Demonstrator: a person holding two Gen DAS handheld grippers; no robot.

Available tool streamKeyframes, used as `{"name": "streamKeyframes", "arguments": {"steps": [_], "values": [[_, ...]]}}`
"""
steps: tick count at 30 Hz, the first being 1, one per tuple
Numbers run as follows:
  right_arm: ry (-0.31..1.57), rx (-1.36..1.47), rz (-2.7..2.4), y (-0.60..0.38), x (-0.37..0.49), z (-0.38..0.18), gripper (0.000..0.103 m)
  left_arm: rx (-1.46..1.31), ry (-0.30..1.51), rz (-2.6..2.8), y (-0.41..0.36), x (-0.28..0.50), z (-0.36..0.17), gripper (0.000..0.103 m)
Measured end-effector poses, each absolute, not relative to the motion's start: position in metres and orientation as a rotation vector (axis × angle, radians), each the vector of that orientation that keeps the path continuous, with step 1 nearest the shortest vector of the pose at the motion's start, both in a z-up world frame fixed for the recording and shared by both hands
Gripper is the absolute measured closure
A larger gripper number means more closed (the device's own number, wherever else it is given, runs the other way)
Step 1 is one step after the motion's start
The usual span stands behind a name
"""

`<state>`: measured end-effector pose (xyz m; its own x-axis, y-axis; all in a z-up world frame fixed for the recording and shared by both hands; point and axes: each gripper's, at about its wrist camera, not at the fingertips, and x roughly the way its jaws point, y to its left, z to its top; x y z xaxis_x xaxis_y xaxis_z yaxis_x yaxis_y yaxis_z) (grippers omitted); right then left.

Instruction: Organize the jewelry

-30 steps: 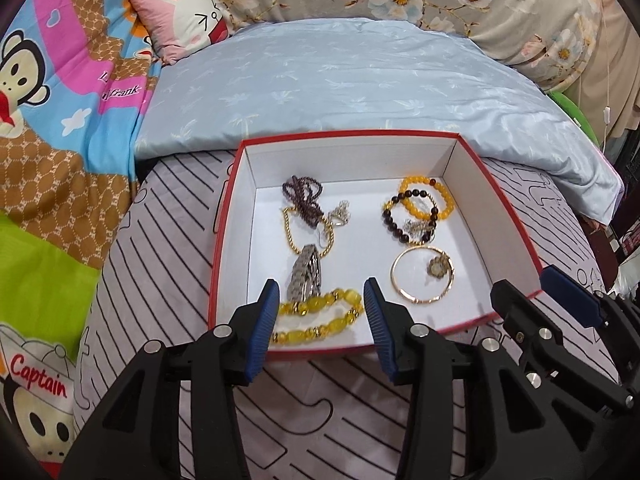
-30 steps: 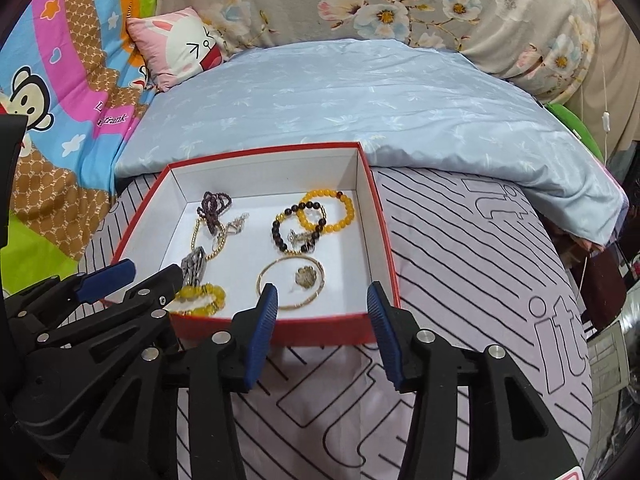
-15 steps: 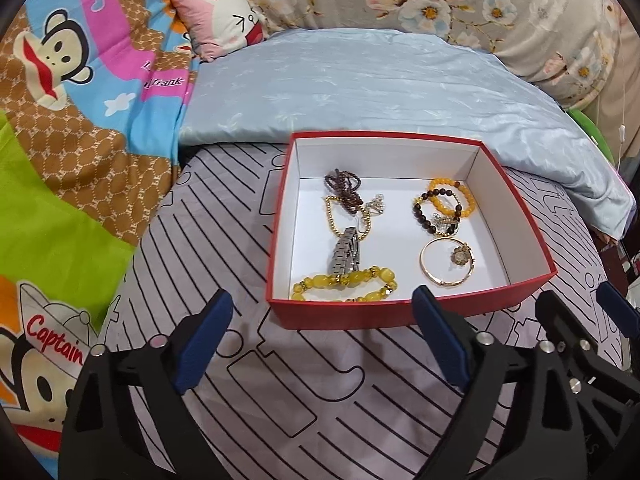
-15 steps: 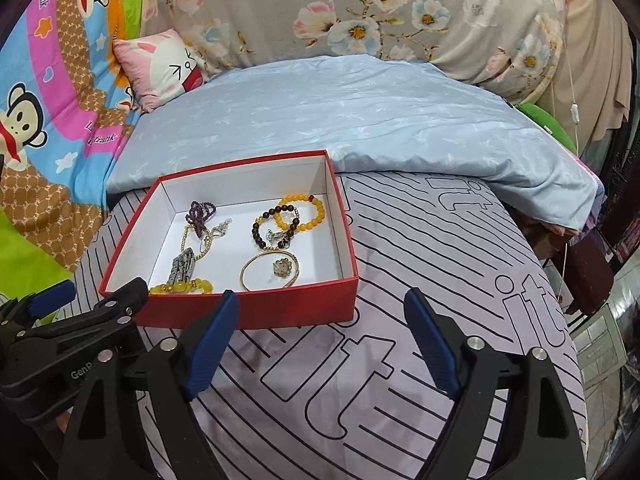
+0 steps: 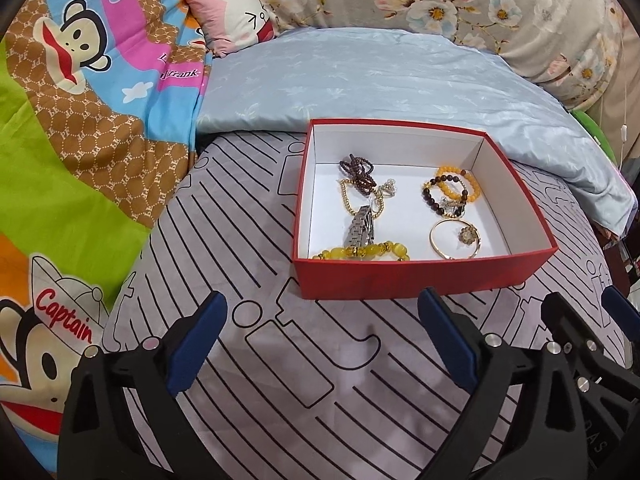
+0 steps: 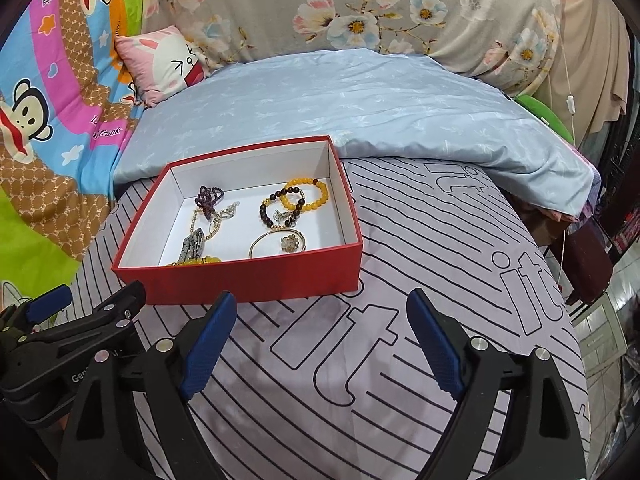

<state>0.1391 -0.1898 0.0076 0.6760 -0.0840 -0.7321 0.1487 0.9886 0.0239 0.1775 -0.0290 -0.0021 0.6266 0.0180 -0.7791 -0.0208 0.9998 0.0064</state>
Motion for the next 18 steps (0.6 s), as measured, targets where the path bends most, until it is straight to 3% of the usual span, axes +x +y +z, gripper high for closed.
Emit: {"name": "streamKeyframes", "arguments": {"steps": [18], "values": [[0.81, 0.096, -0.123, -0.1906, 0.1339, 0.0122, 0.018, -0.007, 0.887, 0.029, -0.0269, 0.1728, 0.0024, 0.009]]}}
